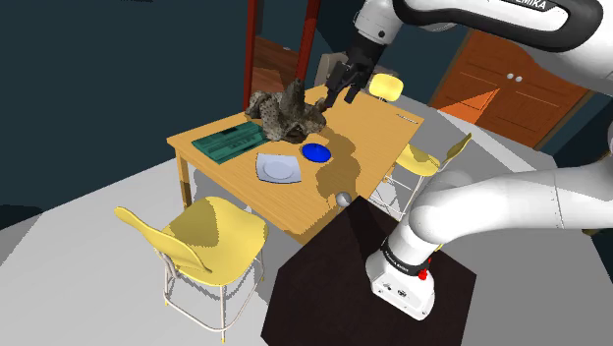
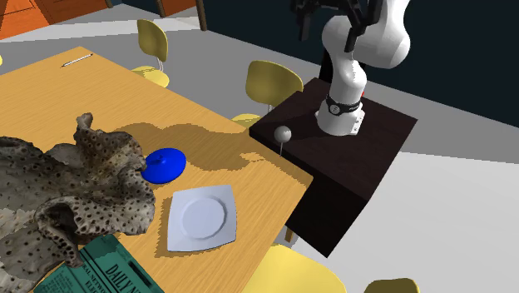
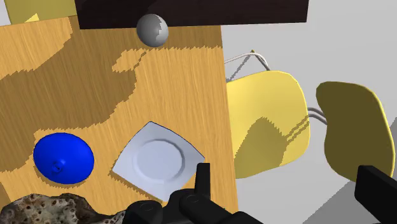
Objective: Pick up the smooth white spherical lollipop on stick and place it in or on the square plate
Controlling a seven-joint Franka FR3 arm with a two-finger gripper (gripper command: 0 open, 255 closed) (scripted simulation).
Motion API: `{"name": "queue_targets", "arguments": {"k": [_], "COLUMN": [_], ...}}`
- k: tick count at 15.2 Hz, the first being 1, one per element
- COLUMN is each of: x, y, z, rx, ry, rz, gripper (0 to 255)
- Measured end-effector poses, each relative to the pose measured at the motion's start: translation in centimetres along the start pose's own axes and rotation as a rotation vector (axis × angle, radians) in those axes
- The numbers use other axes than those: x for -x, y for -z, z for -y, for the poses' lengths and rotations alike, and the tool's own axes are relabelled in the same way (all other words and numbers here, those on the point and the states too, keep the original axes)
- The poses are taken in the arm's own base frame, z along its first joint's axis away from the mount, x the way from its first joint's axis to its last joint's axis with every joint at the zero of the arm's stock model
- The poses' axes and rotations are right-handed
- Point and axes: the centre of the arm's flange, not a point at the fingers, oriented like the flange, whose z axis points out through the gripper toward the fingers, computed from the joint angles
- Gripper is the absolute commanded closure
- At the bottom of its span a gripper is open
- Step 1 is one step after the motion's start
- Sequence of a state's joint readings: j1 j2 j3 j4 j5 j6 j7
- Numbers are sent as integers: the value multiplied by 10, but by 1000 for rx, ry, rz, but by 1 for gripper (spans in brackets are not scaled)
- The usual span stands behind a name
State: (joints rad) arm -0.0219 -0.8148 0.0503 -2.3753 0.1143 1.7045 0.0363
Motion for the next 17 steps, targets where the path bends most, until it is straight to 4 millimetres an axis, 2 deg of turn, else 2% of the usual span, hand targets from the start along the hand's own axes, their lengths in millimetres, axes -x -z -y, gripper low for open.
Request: {"name": "queue_targets", "arguments": {"k": [1,4,9,17], "x": [0,1,10,24], "y": [0,-23,-79,-175], "z": [0,-12,-46,-88], "rx": [0,-3,-11,-24], "ry": [0,4,13,29], "rz": [0,19,63,136], "gripper": [0,0,0,0]}}
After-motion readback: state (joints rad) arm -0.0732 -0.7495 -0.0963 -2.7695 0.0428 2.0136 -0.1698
